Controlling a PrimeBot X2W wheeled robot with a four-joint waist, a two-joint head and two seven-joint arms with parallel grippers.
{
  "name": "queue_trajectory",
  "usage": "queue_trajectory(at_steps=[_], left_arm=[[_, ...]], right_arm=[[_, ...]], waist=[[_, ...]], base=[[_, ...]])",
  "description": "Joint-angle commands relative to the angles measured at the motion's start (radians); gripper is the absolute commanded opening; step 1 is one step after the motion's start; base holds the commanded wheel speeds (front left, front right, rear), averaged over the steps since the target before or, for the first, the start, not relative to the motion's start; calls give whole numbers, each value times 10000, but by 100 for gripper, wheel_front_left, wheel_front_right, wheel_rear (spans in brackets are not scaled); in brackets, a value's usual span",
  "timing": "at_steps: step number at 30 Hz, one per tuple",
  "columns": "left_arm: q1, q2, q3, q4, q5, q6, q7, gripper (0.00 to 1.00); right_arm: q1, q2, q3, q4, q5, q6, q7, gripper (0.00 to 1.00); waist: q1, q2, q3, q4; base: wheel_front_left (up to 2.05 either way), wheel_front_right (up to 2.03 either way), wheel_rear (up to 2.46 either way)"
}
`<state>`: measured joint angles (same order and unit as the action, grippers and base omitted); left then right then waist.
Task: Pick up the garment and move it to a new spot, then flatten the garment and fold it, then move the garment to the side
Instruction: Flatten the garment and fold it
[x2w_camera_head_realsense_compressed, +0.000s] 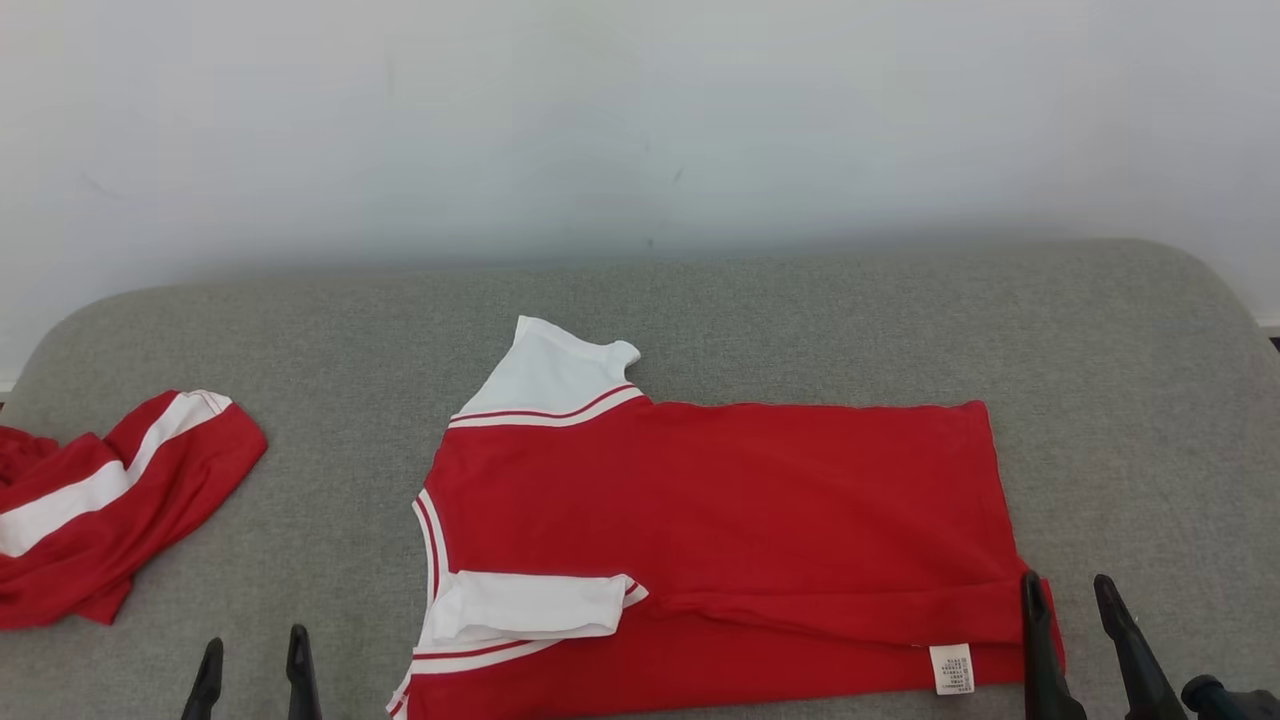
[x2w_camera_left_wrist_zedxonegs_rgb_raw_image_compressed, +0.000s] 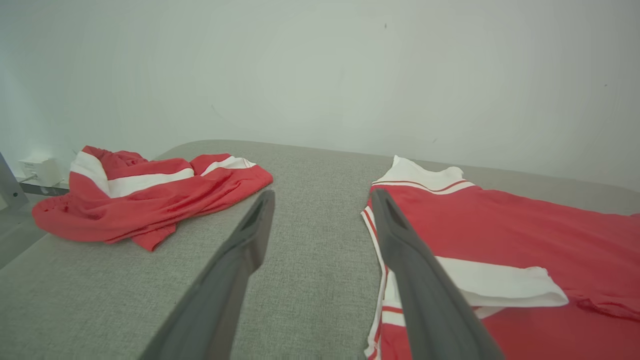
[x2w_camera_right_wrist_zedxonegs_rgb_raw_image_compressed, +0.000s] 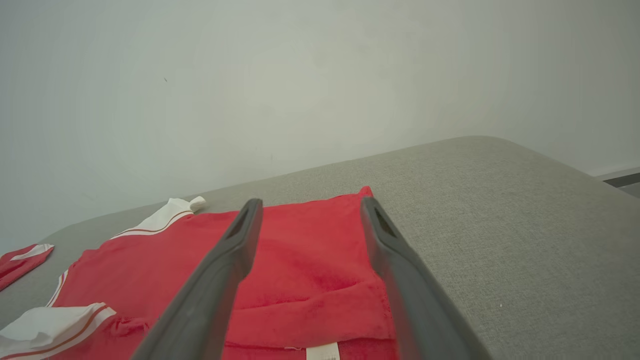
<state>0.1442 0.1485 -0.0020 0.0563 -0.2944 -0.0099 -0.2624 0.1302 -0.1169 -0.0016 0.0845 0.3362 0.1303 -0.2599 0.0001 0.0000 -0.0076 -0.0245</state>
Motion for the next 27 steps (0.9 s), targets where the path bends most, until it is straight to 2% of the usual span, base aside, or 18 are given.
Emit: queue_trajectory(at_steps=[1,6,12,20,27], left_arm=[[85,-22,65,74,65,-64,-34,100],[-228,-50,134,373,44,-256,-33,100],[-1167,512,116,823,-78,-625,164,100],[-3886,1372,-248,1342,-315,-1012,1144,100],[-6539,2093,-782,2280,-749,-1178,2096,100]], right_arm=[[57,-30,20,65,-51,5,-37,100],[-172,64,-151,310,319,5,-49,100],[-783,-225,-268,647,489,5,202,100],[-2880,-645,-490,1531,707,5,994,100],[-5033,-918,-99,2592,573,5,1774,100]], waist=[[-1,0,2,-9],[-1,0,53,-33],[-1,0,269,-164],[-1,0,1198,-476],[-1,0,2362,-890]], base=[[0,0,0],[0,0,0],[0,0,0],[0,0,0],[0,0,0]])
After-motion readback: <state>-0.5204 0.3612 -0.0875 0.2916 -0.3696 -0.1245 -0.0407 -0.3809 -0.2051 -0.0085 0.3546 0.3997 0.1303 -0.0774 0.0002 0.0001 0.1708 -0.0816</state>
